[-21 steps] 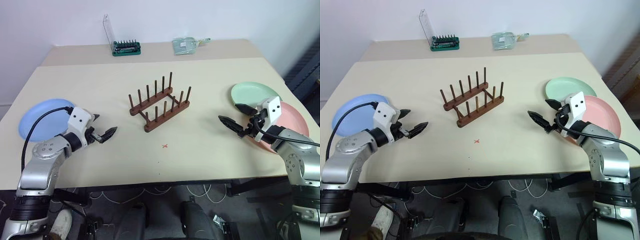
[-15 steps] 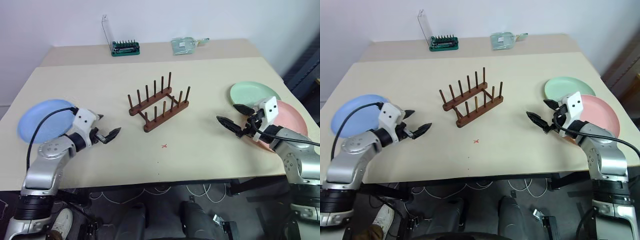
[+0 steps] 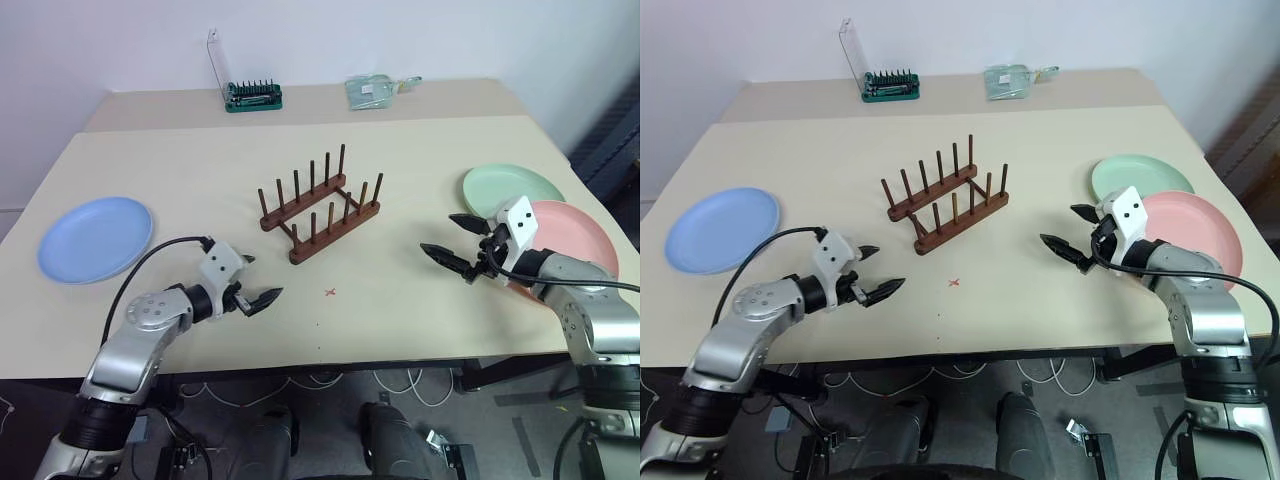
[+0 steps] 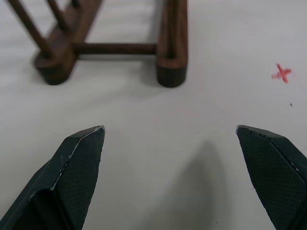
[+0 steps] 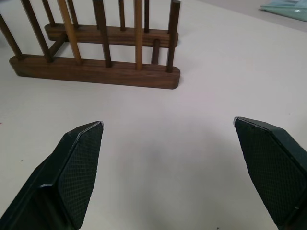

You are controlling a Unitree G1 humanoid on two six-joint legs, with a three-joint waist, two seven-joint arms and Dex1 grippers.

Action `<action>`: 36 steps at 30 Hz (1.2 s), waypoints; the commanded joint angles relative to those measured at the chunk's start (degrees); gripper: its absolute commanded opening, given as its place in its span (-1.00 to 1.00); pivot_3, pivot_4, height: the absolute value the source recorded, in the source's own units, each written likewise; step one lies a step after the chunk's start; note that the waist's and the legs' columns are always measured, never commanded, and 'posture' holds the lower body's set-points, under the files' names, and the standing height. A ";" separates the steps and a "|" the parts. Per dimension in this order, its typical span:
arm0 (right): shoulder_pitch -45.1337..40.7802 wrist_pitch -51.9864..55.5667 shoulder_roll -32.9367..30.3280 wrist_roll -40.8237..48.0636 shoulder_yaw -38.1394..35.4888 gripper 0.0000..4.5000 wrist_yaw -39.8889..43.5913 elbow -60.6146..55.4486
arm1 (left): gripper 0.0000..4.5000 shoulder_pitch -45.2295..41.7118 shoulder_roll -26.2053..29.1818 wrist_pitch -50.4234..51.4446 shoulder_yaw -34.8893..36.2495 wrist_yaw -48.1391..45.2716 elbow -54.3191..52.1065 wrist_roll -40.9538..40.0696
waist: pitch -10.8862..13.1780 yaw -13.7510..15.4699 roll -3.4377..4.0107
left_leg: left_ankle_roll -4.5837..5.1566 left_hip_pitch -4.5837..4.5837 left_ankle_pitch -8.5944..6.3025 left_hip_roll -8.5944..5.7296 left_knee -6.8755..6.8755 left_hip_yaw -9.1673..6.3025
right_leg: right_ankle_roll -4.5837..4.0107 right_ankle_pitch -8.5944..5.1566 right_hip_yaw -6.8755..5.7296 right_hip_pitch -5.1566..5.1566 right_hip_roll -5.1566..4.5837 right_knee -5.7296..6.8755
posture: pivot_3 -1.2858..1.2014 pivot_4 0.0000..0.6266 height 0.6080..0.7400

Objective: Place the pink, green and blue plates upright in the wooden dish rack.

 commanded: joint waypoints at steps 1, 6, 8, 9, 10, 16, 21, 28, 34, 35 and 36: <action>2.86 1.71 0.12 2.21 -2.81 0.98 -2.01 -7.19 | 1.00 -4.18 -0.83 -3.58 -2.89 -2.04 5.95 2.48 | 0.00 -0.01 -0.01 | 0.00 0.00 0.00 0.00 0.01 0.00 | 0.00 0.00 0.00 0.00 0.00 -0.01 | 0.03 -0.52 1.00; 8.68 3.93 1.12 3.55 -4.83 0.98 -5.88 -14.19 | 1.00 -11.44 -5.45 -8.82 -6.26 -5.31 19.53 4.44 | -0.04 0.07 0.01 | 0.00 0.02 0.00 -0.01 0.03 -0.01 | 0.01 0.00 -0.02 0.05 -0.01 -0.03 | 0.03 -0.52 1.00; 10.25 4.35 1.46 3.73 -4.90 0.98 -7.06 -16.25 | 1.00 -13.84 -7.35 -11.28 -7.62 -5.50 23.92 6.20 | -0.07 0.20 0.04 | 0.00 0.03 0.00 -0.01 0.03 -0.02 | 0.01 0.00 -0.03 0.07 -0.01 -0.02 | 0.03 -0.52 1.00; 10.84 4.55 1.59 3.91 -4.91 0.98 -7.57 -17.22 | 1.00 -14.95 -8.45 -12.14 -7.71 -5.36 25.62 6.45 | -0.08 0.21 0.04 | 0.00 0.05 0.00 -0.02 0.03 -0.02 | 0.01 0.00 -0.03 0.11 -0.01 -0.02 | 0.03 -0.52 1.00; 11.29 4.83 1.79 4.02 -4.78 0.98 -8.13 -18.22 | 1.00 -15.54 -9.09 -12.84 -7.43 -5.50 26.76 6.48 | -0.09 0.25 0.05 | 0.00 0.07 0.00 -0.03 0.04 -0.02 | 0.02 0.00 -0.03 0.14 -0.02 -0.04 | 0.03 -0.52 1.00; 12.34 4.55 3.95 3.76 -3.94 1.00 -10.78 -19.65 | 0.42 -18.42 -12.23 -16.25 -10.01 -6.21 31.44 10.08 | -0.10 0.97 0.04 | 0.07 0.32 -0.04 -0.04 0.05 -0.04 | 0.07 -0.04 -0.05 0.47 -0.02 -0.13 | 0.03 -0.52 1.00; 13.42 4.31 4.81 3.40 -3.26 1.00 -11.50 -20.40 | -0.61 -18.15 -11.62 -18.29 -9.44 -7.76 30.95 10.00 | -0.10 1.09 0.04 | 0.14 0.56 -0.09 -0.04 0.03 -0.04 | 0.11 -0.08 -0.04 0.70 -0.03 -0.16 | 0.03 -0.52 1.00; 15.31 3.78 3.84 2.13 -2.72 1.00 -11.22 -20.47 | -0.66 -21.91 -10.86 -22.51 -10.76 -17.83 32.13 8.30 | -0.09 1.07 0.04 | 0.17 0.59 -0.10 -0.04 0.00 -0.02 | 0.14 -0.10 -0.04 0.70 -0.04 -0.16 | 0.03 -0.52 1.00; 19.27 3.65 4.08 1.78 -3.61 1.00 -12.10 -23.27 | -0.66 -28.72 -12.43 -29.74 -13.00 -23.64 42.22 11.12 | -0.07 1.23 0.00 | 0.20 0.50 -0.12 -0.08 0.03 -0.04 | 0.18 -0.13 -0.05 0.69 -0.05 -0.21 | 0.03 -0.52 1.00; 19.83 3.68 4.17 1.69 -3.69 1.00 -12.32 -23.76 | -0.66 -30.03 -12.96 -31.12 -13.03 -23.41 44.75 11.82 | -0.06 1.19 -0.01 | 0.20 0.50 -0.12 -0.07 0.02 -0.05 | 0.18 -0.13 -0.05 0.69 -0.05 -0.19 | 0.03 -0.52 1.00; 20.25 3.77 4.26 1.66 -3.77 1.00 -12.55 -24.22 | -0.66 -31.25 -13.48 -32.29 -12.91 -23.07 47.20 12.34 | -0.06 1.20 -0.01 | 0.20 0.50 -0.12 -0.06 0.02 -0.06 | 0.18 -0.14 -0.06 0.68 -0.04 -0.19 | 0.03 -0.52 1.00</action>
